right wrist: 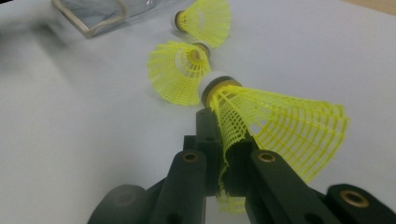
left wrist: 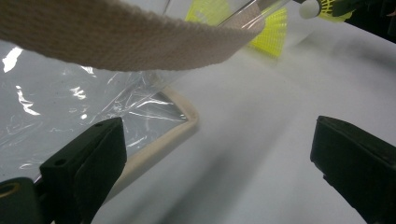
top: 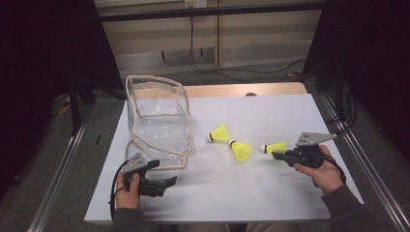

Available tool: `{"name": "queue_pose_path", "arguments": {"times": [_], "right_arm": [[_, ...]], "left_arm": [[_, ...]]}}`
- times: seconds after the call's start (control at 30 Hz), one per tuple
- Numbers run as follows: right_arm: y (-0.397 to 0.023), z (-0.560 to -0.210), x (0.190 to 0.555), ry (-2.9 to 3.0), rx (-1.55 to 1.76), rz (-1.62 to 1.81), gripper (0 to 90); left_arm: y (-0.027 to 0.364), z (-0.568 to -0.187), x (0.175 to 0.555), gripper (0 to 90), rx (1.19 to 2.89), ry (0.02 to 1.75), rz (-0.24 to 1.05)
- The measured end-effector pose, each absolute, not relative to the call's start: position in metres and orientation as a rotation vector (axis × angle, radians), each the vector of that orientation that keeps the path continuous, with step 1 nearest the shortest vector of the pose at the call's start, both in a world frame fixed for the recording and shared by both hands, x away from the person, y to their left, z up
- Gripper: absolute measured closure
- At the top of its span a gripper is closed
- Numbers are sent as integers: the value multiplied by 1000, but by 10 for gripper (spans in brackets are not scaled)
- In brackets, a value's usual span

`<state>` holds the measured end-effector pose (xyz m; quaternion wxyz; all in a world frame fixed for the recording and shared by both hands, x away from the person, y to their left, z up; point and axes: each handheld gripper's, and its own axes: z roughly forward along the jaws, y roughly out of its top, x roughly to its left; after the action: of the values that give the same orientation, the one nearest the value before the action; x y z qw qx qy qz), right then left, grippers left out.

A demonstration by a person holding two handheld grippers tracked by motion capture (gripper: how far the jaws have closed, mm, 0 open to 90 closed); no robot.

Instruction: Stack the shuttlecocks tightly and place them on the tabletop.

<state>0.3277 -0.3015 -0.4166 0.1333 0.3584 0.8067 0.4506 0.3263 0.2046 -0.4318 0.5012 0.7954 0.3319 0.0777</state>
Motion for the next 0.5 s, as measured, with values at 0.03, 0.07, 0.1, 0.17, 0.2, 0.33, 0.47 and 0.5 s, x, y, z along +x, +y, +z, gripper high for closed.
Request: {"name": "queue_pose_path", "arguments": {"times": [0.03, 0.07, 0.1, 0.17, 0.2, 0.33, 0.47, 0.5], "right_arm": [[-301, -416, 329, 2340, 1039, 1302, 875], [-301, -416, 331, 2339, 1043, 1298, 876], [-301, -415, 332, 2340, 1041, 1297, 875], [-301, -414, 335, 2342, 1041, 1303, 875], [-301, -414, 337, 2344, 1040, 1303, 875], [-299, -412, 342, 2344, 1037, 1299, 875], [-299, -410, 347, 2340, 1037, 1292, 875], [-298, -409, 348, 2340, 1040, 1289, 874]], "left_arm": [[205, -432, 326, 36, 1922, 802, 187], [205, -432, 326, 36, 1922, 802, 187], [205, -432, 326, 36, 1921, 803, 187], [205, -432, 326, 36, 1920, 800, 186], [205, -432, 326, 36, 1920, 801, 186], [205, -432, 326, 36, 1918, 801, 184], [205, -431, 326, 36, 1916, 801, 188], [205, -431, 326, 36, 1917, 798, 188]]}}
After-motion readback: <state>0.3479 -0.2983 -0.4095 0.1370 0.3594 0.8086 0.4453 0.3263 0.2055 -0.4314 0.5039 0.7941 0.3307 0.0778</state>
